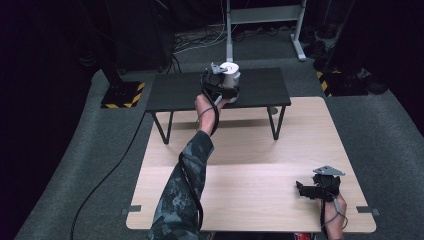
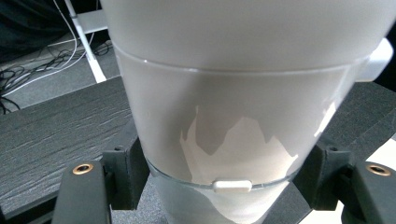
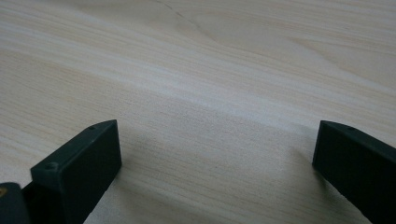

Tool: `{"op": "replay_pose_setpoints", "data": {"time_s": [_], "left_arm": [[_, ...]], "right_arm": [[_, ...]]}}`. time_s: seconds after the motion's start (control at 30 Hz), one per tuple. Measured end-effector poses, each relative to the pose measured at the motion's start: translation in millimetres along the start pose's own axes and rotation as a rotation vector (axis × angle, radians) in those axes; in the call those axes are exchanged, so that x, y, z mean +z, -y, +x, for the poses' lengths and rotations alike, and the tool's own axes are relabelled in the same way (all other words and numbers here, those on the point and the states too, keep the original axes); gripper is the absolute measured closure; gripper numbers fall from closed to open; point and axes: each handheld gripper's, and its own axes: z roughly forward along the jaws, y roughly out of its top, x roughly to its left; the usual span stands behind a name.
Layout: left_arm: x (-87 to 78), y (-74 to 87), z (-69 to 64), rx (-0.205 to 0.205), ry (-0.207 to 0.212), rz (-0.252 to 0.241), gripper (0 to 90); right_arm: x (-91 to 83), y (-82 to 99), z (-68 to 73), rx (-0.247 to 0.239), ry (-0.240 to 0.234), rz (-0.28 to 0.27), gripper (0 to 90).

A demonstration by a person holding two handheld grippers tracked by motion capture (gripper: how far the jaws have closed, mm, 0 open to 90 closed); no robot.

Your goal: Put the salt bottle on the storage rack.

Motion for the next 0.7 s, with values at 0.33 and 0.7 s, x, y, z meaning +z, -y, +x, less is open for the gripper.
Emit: {"op": "replay_pose_setpoints", "data": {"time_s": [0.33, 0.7], "left_arm": [[-1.7, 9.2, -2.8, 0.007, -0.015, -0.036, 28.0], [-48.5, 39.8, 9.9, 0.047, -0.001, -0.123, 0.0]], "right_arm": [[0.5, -0.7, 0.4, -0.005, 0.002, 0.004, 0.0], [0.3, -1.3, 1.7, -0.001, 0.008, 0.008, 0.0]]}}
